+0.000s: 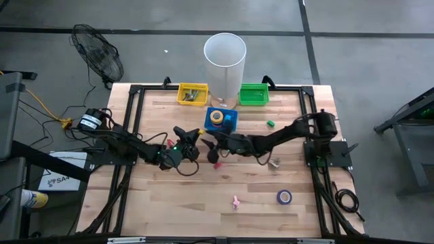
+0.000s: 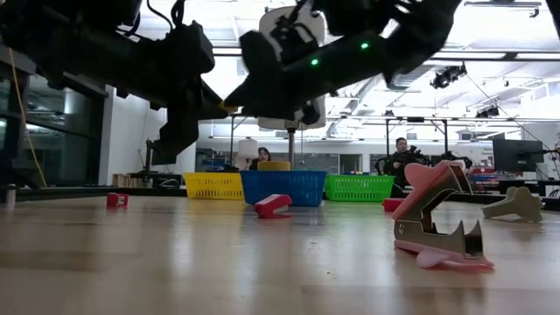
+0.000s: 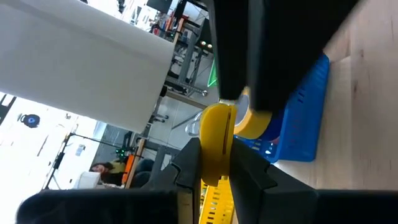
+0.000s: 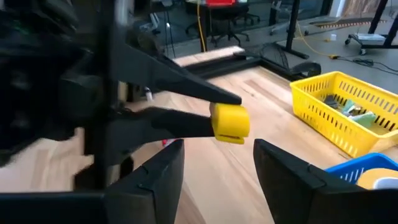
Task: Pick and place Stapler, Stapler remover, tape
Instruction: Put the yellow stapler into the green basket
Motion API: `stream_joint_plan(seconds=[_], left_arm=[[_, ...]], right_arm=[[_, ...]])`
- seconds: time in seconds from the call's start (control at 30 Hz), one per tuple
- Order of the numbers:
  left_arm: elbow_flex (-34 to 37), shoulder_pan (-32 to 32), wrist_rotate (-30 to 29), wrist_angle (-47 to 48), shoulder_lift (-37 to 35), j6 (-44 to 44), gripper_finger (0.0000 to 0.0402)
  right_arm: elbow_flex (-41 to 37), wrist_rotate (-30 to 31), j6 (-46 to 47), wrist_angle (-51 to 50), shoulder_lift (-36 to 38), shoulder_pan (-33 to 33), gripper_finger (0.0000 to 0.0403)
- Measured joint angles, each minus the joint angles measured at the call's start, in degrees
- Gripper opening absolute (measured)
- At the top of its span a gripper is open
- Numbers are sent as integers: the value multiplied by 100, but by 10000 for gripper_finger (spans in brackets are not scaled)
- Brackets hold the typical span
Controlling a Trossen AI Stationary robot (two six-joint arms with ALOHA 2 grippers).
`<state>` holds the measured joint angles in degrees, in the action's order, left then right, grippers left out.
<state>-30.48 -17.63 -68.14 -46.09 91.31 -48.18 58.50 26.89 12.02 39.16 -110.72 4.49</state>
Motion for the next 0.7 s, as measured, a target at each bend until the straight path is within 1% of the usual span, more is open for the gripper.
stream_joint_plan(seconds=[0.13, 0.47, 0.7], left_arm=[[0, 0, 0, -3, 0, -1, 49], [0, 0, 4, -1, 0, 1, 49], [0, 2, 9, -1, 0, 2, 49]], right_arm=[[257, -2, 163, -257, -152, -57, 185], [255, 191, 320, -164, -144, -75, 184], [255, 235, 304, -161, -144, -91, 176]])
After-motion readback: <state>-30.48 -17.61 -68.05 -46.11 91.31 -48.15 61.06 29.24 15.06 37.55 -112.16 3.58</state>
